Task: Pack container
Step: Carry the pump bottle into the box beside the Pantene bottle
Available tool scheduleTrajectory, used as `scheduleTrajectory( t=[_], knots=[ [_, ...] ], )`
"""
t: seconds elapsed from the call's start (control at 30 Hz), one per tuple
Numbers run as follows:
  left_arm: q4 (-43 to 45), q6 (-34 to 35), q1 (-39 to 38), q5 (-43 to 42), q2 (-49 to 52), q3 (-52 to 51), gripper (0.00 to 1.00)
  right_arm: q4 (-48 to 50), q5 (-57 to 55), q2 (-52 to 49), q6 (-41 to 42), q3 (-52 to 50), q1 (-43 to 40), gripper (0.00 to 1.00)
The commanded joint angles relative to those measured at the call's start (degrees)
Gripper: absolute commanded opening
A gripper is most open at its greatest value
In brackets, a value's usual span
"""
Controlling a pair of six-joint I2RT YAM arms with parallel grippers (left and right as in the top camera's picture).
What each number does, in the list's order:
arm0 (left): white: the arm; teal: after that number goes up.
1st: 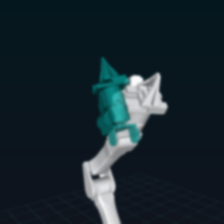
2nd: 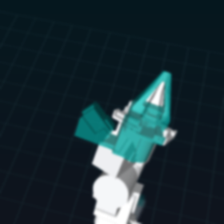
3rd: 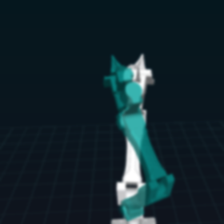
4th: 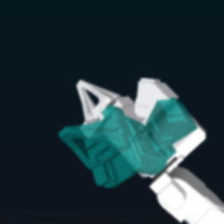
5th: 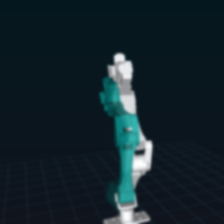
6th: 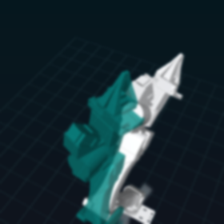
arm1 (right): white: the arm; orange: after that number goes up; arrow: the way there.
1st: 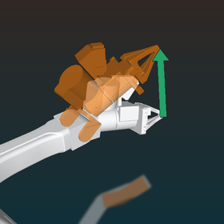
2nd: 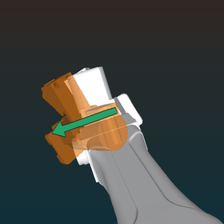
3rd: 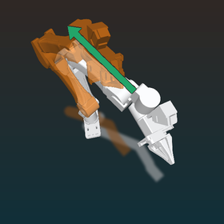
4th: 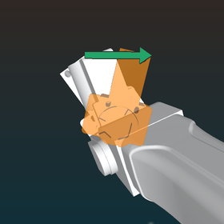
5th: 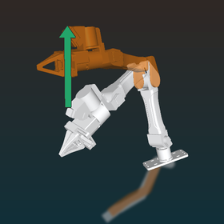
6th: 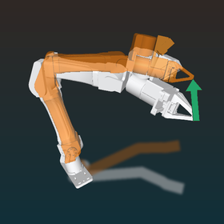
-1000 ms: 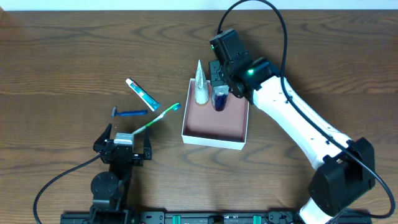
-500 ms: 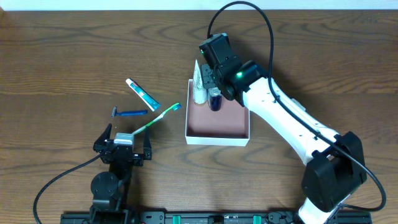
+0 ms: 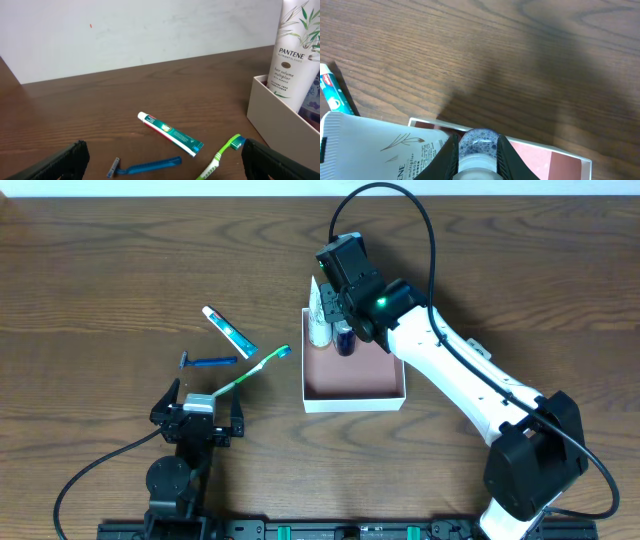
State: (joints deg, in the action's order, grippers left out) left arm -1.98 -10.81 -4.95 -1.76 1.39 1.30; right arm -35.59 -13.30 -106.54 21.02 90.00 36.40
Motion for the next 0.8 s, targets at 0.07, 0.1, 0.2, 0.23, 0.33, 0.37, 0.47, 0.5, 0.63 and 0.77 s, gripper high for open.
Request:
scheduleTrajectory(
  t=[0.07,0.1,0.2,0.23,0.33,0.37,0.47,0.5,0.63,0.77],
  knots=[
    [-2.03,-0.74,-0.11,0.46,-0.04,-1.07,0.98,1.09,-1.90,-0.63,-1.40,1.05,0.42,0.17],
    [-2.03,-0.74,-0.11,0.46,-0.04,-1.07,0.98,1.09,-1.92,-0.63,-1.42,1.05,0.42,0.18],
    [-2.03,-0.74,-0.11,0.46,-0.04,-1.07,0.98,1.05,-1.90,-0.63,-1.42,1.05,0.42,0.22],
    [-2.03,-0.74,-0.11,0.46,-0.04,-1.07,0.98,1.03,-1.90,-0.63,-1.42,1.05,0.42,0.26],
    [-2.03,-0.74,-0.11,0.46,-0.04,-1.07,0.98,0.90,-1.90,-0.63,-1.40,1.05,0.42,0.34],
    [-2.03,-0.74,-0.11,0.46,-0.04,-1.07,0.98,0.87,-1.90,-0.63,-1.40,1.05,0.42,0.36],
    [-2.03,-0.74,-0.11,0.46,-0.04,-1.07,0.98,0.87,-1.90,-0.63,-1.42,1.05,0.42,0.44],
    [-2.03,-0.74,-0.11,0.46,-0.04,-1.07,0.98,0.87,-1.90,-0.63,-1.42,1.05,0.42,0.45],
    [-2.03,-0.74,-0.11,0.46,-0.04,-1.07,0.98,0.90,-1.88,-0.63,-1.81,1.05,0.42,0.45],
    [-2.03,-0.74,-0.11,0.46,-0.04,-1.07,0.98,0.83,-1.88,-0.61,-1.92,1.05,0.42,0.45]
  ],
)
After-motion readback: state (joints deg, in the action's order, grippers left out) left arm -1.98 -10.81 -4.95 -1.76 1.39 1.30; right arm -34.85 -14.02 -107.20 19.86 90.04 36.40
